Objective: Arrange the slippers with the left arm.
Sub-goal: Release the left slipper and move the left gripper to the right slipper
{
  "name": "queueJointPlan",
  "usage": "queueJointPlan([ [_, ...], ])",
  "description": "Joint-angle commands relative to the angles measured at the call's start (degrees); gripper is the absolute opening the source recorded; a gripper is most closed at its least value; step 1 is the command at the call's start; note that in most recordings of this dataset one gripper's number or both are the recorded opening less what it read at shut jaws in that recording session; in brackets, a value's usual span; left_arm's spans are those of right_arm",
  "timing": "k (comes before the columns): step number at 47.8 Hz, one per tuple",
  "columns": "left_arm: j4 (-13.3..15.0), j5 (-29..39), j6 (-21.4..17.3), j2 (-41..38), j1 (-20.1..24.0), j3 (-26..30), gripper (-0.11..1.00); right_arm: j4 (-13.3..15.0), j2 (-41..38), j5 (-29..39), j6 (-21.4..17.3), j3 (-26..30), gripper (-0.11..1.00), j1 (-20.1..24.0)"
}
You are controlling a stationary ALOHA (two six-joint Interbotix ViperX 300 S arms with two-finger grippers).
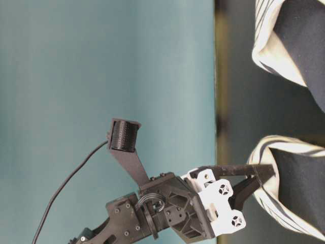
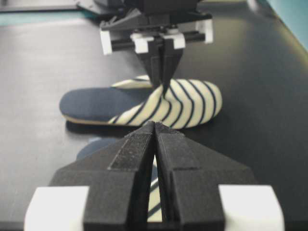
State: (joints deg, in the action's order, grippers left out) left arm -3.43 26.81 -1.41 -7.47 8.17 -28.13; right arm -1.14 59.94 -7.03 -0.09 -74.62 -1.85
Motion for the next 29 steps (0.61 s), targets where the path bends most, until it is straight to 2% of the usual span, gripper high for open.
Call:
queueJointPlan([
  [1,-0.2,-2.0,-0.4,-0.1,0.7,0.9,0.01,-0.1,-0.3,-0.5,-0.4,0.4,0.0,0.2],
  [21,-0.2,-1.9,-0.7,0.0,0.8,0.1,0.02,-0.2,-0.3,-0.4,-0.4,0.3,0.0,0.3],
  [25,-0.2,-1.9,-0.7,0.1,0.9,-0.4,0.06,-0.2,-0.3,-0.4,-0.4,0.2,0.0,0.3],
  [29,-0.2,-2.0,-0.4,0.1,0.8,-0.8,0.18,-0.2,-0.3,-0.4,-0.4,0.1,0.0,0.3],
])
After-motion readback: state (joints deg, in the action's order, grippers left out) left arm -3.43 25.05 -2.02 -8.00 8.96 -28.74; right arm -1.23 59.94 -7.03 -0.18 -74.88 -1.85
